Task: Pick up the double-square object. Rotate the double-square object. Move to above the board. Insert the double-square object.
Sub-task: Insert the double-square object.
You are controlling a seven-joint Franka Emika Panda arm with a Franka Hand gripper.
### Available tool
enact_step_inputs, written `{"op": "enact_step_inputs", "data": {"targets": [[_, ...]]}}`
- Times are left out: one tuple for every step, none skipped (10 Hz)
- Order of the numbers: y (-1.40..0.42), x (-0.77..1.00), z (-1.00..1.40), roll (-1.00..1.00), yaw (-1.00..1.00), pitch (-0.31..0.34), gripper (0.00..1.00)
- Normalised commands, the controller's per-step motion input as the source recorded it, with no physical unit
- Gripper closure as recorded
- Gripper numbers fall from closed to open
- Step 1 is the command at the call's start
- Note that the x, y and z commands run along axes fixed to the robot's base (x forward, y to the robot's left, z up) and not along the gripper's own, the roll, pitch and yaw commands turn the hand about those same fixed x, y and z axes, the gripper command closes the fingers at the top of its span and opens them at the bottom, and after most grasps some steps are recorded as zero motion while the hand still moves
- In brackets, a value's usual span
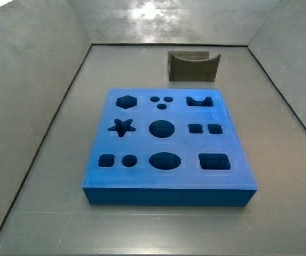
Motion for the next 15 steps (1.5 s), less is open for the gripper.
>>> {"op": "enact_step_inputs", "data": {"targets": [[-0.15, 0.05, -0.34, -0.03, -0.09, -0.049, 1.00], [-0.17, 0.24, -0.35, -0.18, 0.00, -0.131, 1.00], [-0.25, 0.35, -0.33, -0.18, 0.00, -0.089, 1.00], [-0.21, 0.26, -0.36, -0.19, 0.00, -0.157, 1.00], [-0.17, 0.25, -0.42, -0.09, 0.00, -0.234, 1.00], [-0.14, 0.29, -0.45, -0.01, 0.02, -0.200, 1.00], [-0.11, 0.34, -0.46, 0.00, 0.09, -0.169, 1.00], [-0.09, 0.34, -0.48, 0.00, 0.13, -0.169, 1.00], [-0.11, 0.35, -0.51, 0.03, 0.15, -0.154, 1.00], [-0.11, 0.35, -0.53, 0.05, 0.15, -0.151, 1.00], [-0.10, 0.36, -0.55, 0.10, 0.17, -0.154, 1.00], [-0.10, 0.34, -0.55, 0.13, 0.19, -0.166, 1.00], [-0.10, 0.33, -0.59, 0.18, 0.23, -0.166, 1.00], [-0.19, 0.28, -0.60, 0.41, 0.29, -0.106, 1.00], [-0.19, 0.26, -0.59, 0.37, 0.35, -0.006, 1.00]]}}
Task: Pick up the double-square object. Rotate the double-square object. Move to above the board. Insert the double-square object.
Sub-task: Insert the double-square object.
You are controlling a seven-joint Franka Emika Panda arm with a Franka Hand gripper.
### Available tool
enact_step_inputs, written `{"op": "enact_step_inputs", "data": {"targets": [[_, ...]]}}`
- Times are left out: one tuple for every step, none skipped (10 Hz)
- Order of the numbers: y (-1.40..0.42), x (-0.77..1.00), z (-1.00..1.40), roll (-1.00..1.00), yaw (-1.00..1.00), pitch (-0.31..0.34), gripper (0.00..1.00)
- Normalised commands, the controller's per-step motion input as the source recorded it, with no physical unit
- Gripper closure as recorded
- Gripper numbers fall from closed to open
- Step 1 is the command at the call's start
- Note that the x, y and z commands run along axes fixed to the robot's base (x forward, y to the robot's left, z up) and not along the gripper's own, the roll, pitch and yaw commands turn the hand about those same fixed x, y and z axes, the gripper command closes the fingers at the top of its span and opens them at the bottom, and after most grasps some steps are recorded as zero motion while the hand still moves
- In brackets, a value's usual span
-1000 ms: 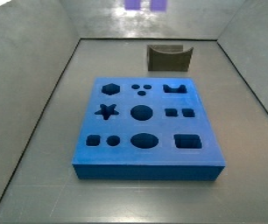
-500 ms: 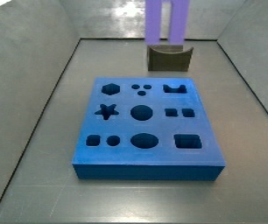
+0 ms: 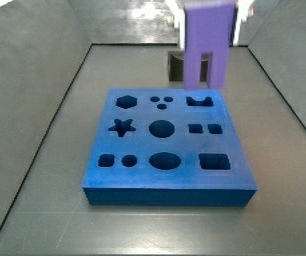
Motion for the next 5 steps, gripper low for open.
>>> {"op": "enact_step_inputs", "data": {"targets": [[-0.18, 0.23, -0.59, 0.37, 0.34, -0.051, 1.00], [-0.17, 0.25, -0.57, 0.30, 0.31, -0.069, 1.00], [-0.15, 0.33, -0.64, 0.27, 0.30, -0.054, 1.00], [-0.14, 0.31, -0.57, 0.27, 0.25, -0.051, 1.00], [0.00, 0.02, 0.00, 0.06, 0.00, 0.009, 1.00]]}}
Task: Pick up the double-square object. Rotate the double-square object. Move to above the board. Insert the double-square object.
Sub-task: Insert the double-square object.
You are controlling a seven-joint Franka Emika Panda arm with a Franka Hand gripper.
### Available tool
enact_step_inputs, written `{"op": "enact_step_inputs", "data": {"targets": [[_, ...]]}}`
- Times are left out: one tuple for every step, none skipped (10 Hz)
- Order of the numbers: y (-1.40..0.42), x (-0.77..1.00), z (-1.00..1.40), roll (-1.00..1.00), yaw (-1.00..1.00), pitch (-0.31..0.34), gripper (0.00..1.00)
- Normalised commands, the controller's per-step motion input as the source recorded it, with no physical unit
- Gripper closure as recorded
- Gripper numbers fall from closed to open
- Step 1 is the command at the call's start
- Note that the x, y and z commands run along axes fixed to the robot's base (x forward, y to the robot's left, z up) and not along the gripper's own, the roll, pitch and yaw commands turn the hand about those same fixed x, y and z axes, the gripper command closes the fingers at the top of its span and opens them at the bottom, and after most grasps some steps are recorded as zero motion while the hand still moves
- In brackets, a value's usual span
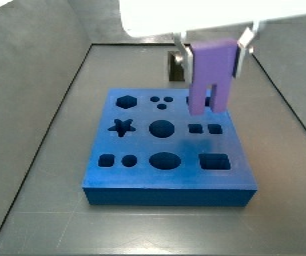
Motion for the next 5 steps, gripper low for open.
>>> {"op": "enact_step_inputs", "data": {"targets": [[0.00, 0.00, -0.19, -0.01, 0.00, -0.011, 1.00], [0.00, 0.13, -0.35, 0.15, 0.00, 0.000, 1.00], [-0.01, 0.17, -0.45, 0.21, 0.00, 0.000, 1.00], [-0.04, 0.13, -0.50, 0.27, 0.00, -0.049, 1.00], [-0.07, 0.11, -0.12, 0.08, 0.00, 0.000, 1.00]]}}
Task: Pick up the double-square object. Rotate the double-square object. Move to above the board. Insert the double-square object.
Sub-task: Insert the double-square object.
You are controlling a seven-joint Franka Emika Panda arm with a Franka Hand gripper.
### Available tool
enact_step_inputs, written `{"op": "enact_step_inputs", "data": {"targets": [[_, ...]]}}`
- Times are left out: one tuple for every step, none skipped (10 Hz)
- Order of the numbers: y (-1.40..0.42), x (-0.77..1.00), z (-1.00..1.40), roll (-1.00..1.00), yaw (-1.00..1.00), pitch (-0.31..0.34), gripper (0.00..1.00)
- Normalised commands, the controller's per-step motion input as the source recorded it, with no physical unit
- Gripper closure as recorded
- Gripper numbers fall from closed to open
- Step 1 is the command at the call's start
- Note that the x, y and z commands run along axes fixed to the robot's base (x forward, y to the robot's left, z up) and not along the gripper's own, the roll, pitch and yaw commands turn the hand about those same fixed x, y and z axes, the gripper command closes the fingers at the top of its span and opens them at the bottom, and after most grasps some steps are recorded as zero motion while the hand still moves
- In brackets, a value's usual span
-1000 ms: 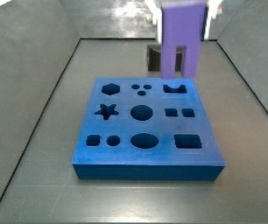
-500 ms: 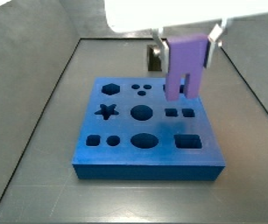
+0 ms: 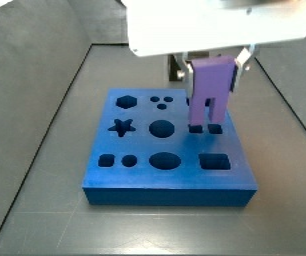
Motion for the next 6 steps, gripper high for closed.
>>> {"op": "enact_step_inputs", "data": {"targets": [[0.00, 0.00, 0.00, 0.02, 0.00, 0.000, 1.00], [-0.04, 0.00, -0.34, 0.13, -0.11, -0.020, 1.00], [-0.09, 0.00, -0.49, 0.41, -0.24, -0.020, 1.00], [0.00, 0.00, -0.13, 0.11, -0.15, 0.000, 1.00], [0.00, 0.00, -0.03, 0.00, 0.00, 0.000, 1.00], [-0.04, 0.01, -0.14, 0.00, 0.00, 0.000, 1.00]]}}
